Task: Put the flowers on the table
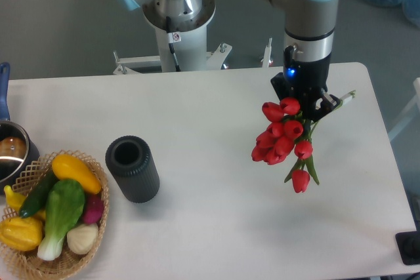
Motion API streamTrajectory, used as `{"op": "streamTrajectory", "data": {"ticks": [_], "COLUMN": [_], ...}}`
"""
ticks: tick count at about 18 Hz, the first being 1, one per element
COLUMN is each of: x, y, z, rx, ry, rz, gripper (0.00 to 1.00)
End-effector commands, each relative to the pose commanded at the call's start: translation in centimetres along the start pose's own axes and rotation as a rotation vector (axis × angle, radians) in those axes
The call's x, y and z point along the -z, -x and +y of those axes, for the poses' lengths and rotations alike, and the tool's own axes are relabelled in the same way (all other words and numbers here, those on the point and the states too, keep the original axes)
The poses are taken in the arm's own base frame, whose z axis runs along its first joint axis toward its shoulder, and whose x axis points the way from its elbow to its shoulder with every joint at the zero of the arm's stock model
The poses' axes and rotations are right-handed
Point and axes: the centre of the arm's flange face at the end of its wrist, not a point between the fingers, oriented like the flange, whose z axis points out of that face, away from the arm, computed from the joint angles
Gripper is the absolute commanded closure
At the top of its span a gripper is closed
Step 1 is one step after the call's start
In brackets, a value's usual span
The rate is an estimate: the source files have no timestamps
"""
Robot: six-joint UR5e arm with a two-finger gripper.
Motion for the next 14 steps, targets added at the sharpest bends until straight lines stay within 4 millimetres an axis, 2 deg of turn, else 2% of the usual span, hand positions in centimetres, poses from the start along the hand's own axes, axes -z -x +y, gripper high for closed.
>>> {"op": "streamTrajectory", "data": {"ticks": [2, 4, 6, 8, 11, 13, 14], "x": [-1.1, -2.9, -3.7, -6.4, -8.5, -9.3, -9.6], "y": [0.3, 0.2, 0.1, -0.5, -1.2, -1.7, -1.9], "z": [-0.7, -1.7, -2.1, -3.3, -5.0, -5.8, -6.0], "rx": [-0.009, -0.015, -0.019, 0.031, 0.033, 0.046, 0.05], "ry": [-0.001, 0.001, -0.002, -0.002, 0.0, 0.002, -0.002], "rz": [0.013, 0.037, 0.049, 0.092, 0.117, 0.132, 0.14], "gripper": [1.0, 0.99, 0.99, 0.98, 0.98, 0.94, 0.87]}}
